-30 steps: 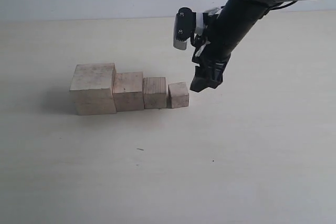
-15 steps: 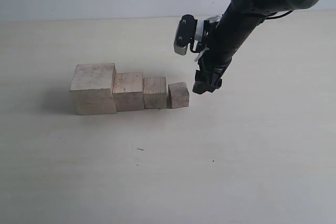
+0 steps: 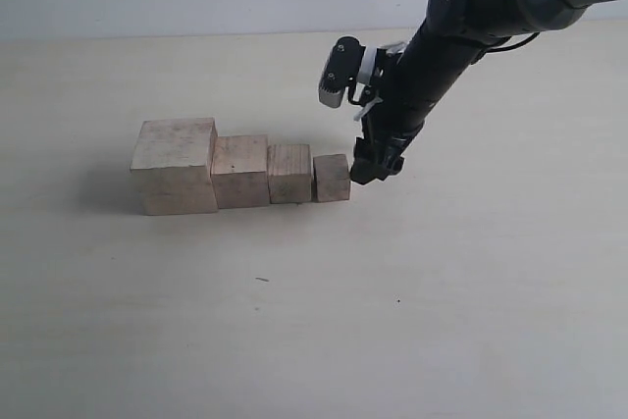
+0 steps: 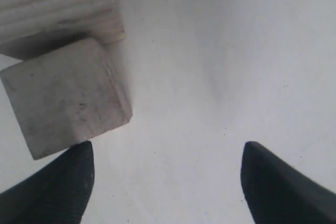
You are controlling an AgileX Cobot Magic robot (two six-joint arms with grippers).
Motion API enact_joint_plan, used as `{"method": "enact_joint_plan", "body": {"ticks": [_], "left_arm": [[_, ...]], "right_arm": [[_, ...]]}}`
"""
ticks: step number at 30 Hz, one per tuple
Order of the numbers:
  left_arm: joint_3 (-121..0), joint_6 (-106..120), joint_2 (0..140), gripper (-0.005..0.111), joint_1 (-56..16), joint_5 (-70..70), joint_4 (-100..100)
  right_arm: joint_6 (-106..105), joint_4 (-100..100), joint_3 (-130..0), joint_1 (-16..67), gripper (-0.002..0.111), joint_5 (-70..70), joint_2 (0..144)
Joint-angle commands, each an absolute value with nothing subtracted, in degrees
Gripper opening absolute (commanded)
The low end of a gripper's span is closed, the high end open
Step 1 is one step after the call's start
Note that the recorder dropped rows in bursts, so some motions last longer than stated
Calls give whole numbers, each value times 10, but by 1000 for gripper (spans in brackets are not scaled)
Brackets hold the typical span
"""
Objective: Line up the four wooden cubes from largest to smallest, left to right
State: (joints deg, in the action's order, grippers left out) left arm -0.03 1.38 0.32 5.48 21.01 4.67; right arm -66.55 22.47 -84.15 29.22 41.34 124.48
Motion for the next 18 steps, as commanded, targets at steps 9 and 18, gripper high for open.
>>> {"method": "enact_joint_plan", "body": {"ticks": [9, 18], "left_arm": [[0, 13, 0, 0, 51, 203, 47], [0, 13, 0, 0, 51, 203, 47]], "right_arm": [[-667, 260, -843, 293, 70, 406, 1249], [-676, 269, -843, 293, 70, 406, 1249]]}}
